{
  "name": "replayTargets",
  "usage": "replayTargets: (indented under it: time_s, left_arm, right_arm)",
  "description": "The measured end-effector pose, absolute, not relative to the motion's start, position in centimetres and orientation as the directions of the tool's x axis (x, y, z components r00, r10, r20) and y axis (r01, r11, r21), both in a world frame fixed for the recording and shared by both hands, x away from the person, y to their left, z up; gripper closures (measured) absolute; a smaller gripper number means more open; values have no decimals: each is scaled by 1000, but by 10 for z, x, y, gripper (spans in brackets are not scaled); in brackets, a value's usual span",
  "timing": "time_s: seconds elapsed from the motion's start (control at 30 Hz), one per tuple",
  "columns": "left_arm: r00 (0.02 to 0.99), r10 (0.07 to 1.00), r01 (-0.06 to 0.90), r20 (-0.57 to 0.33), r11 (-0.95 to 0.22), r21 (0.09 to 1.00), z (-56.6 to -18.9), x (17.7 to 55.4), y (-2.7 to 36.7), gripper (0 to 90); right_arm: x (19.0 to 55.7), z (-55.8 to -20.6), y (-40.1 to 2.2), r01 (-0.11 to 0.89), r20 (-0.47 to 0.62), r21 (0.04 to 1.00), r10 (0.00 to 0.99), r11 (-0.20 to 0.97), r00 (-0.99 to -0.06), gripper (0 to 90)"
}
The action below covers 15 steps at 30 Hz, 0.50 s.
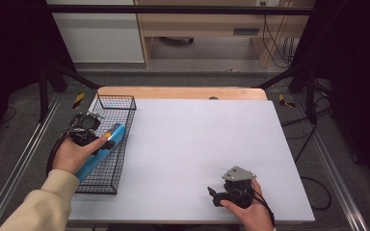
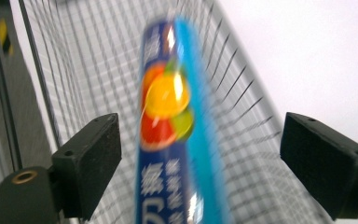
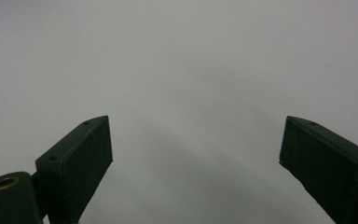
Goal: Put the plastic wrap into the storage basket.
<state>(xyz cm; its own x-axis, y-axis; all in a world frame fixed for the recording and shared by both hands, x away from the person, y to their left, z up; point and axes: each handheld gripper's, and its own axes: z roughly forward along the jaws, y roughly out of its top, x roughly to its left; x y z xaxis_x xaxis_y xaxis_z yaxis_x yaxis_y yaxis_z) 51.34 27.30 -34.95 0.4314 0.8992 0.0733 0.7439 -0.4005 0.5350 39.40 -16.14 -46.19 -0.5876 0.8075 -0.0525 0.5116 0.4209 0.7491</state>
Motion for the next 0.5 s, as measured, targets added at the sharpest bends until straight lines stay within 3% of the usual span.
replayTargets:
  time_s: [0.23,0.5]
  left_arm:
    - [508,861,628,33,-396,670,-333,488,242,79]
    - [616,788,531,0,-416,738,-334,457,199,70]
  right_arm:
    - [394,-461,-164,517,-47,753,817,407,-575,94]
    - [395,-461,-169,509,-74,764,837,397,-542,88]
